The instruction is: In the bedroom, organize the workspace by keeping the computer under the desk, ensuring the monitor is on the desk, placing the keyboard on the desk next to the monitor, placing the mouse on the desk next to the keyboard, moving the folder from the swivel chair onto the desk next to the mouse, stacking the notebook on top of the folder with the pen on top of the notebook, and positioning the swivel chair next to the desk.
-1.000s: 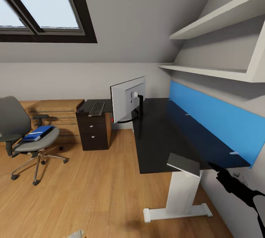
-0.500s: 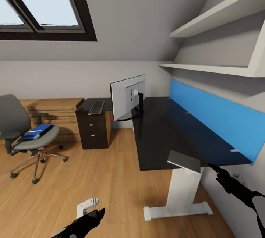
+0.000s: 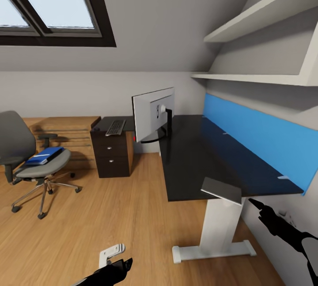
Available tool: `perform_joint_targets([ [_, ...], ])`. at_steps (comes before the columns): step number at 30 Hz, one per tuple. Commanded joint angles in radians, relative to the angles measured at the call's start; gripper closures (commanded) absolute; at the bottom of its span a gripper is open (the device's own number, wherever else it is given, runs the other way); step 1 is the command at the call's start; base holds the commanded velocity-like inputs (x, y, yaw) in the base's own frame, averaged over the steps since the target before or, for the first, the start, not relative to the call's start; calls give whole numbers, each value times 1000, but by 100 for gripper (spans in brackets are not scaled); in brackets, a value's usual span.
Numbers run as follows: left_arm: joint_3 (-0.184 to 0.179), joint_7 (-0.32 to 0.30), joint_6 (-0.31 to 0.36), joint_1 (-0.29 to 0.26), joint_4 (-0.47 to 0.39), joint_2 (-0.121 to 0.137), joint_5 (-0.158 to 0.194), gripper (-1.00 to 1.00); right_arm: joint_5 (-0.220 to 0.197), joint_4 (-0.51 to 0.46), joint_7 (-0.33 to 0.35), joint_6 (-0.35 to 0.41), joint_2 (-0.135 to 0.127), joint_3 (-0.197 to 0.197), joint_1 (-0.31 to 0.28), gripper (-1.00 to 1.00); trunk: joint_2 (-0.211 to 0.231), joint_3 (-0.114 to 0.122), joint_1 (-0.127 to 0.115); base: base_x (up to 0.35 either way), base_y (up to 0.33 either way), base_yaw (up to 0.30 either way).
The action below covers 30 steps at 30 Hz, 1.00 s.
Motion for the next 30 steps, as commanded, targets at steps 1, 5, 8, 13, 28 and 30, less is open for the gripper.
perform_joint_targets([
  [1,-1,10,3,0,-1,0,11,-100,0,0,4,6,0,-2,-1,-100,-8,-4,4,0,0,0],
  [5,-2,11,3,0,-1,0,10,-100,-1,1,6,4,0,-1,-1,-100,-36,-17,19,0,0,0],
  [8,-2,11,2,0,-1,0,10,-100,-3,1,7,4,0,0,-1,-100,-57,-26,31,0,0,0],
  [13,-2,12,2,0,1,0,10,-100,-4,0,15,3,0,-1,-1,-100,-92,-42,50,0,0,0],
  [28,-2,11,1,0,2,0,10,-100,-2,0,110,3,-1,-2,-1,-100,-197,-89,107,0,0,0],
  [30,-1,11,1,0,2,0,11,-100,-2,0,110,3,-1,-2,0,-100,-211,-95,115,0,0,0],
])
